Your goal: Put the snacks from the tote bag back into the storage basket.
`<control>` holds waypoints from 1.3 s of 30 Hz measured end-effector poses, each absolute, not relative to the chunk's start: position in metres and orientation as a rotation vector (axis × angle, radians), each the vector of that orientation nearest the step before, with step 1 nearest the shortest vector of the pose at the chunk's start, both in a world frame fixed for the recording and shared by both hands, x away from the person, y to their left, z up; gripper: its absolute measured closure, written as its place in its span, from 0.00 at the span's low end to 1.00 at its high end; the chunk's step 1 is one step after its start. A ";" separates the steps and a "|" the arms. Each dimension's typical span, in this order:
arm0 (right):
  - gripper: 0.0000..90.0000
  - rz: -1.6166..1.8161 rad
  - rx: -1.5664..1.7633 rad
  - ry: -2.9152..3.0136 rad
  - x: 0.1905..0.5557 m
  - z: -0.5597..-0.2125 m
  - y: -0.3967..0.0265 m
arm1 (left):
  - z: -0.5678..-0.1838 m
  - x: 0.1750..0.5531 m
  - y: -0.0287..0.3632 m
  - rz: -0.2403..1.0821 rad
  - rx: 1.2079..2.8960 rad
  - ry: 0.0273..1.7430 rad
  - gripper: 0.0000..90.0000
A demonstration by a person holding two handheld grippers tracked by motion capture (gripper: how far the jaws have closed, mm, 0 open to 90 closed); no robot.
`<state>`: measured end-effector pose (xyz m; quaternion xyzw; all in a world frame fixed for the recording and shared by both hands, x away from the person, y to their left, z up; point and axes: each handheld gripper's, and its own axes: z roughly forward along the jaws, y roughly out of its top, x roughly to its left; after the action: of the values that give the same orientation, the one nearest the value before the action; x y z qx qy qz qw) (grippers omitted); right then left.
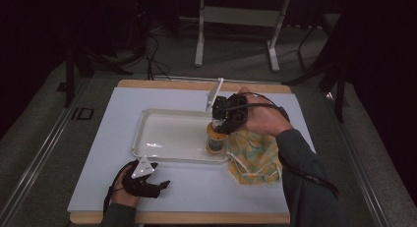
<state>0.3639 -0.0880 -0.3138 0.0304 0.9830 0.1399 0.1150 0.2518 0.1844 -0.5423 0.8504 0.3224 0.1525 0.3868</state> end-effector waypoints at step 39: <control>0.65 0.393 0.142 2.922 0.370 -0.346 -0.092 | -0.542 0.252 0.185 0.385 2.167 0.821 0.25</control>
<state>0.3698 -0.0921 -0.3462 0.0477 0.9855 0.1326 0.0946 0.2521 0.1846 -0.5422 0.8511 0.3223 0.1511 0.3858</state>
